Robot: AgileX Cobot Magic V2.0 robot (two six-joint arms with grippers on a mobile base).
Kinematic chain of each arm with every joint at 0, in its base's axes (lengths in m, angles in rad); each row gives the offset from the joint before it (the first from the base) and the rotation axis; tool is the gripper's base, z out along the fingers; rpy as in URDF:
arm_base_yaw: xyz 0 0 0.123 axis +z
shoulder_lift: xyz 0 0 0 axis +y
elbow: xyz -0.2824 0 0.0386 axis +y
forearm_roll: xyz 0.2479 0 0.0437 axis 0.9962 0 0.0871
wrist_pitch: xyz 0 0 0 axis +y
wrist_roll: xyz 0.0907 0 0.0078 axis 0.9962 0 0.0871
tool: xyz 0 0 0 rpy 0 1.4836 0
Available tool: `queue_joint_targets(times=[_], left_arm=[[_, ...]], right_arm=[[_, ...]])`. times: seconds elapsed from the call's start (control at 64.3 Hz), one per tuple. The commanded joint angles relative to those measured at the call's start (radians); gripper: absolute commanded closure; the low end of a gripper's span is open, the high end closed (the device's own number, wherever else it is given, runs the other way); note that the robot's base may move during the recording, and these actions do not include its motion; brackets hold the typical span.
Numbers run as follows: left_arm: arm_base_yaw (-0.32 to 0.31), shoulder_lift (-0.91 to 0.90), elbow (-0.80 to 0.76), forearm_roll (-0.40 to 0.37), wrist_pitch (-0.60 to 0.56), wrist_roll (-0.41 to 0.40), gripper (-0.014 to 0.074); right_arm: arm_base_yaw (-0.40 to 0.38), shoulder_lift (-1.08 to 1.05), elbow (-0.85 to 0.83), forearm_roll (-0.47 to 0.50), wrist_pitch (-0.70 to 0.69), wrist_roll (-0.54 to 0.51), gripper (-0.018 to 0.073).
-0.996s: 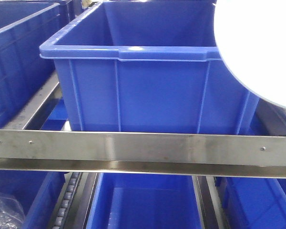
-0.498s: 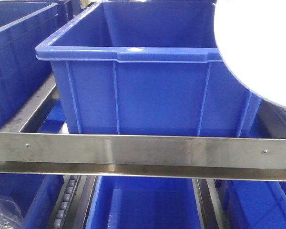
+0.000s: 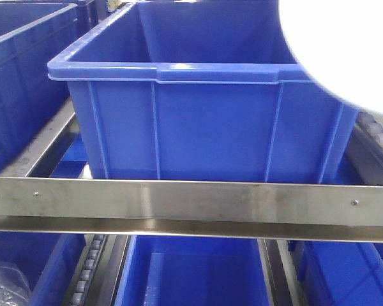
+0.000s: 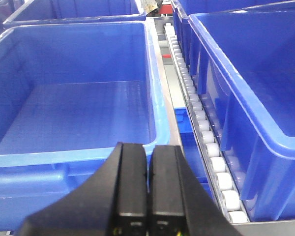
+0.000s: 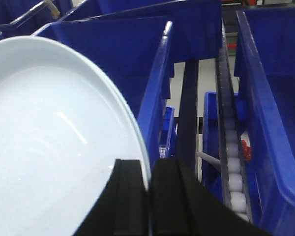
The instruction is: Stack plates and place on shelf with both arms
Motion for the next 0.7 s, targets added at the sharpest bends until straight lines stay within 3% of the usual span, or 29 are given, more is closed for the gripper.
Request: queue_joint_targets(times=[0.0, 0.14, 0.451, 0.684], left_arm=[[0.004, 0.003, -0.028, -0.007, -0.083, -0.003, 0.0514], [0.004, 0.003, -0.028, -0.007, -0.083, -0.003, 0.0514], [0.004, 0.003, -0.028, -0.007, -0.083, -0.003, 0.0514], [0.004, 0.003, -0.028, -0.007, -0.083, -0.003, 0.0514]], right_arm=[[0.000, 0.102, -0.118, 0.016, -0.079, -0.003, 0.0510], [0.015, 0.281, -0.259, 0.016, -0.088, -0.003, 0.0510], [0.192, 0.675, -0.539, 0.016, -0.296, -0.003, 0.0510], [0.200, 0.899, -0.669, 0.016, -0.344, -0.003, 0.0510]])
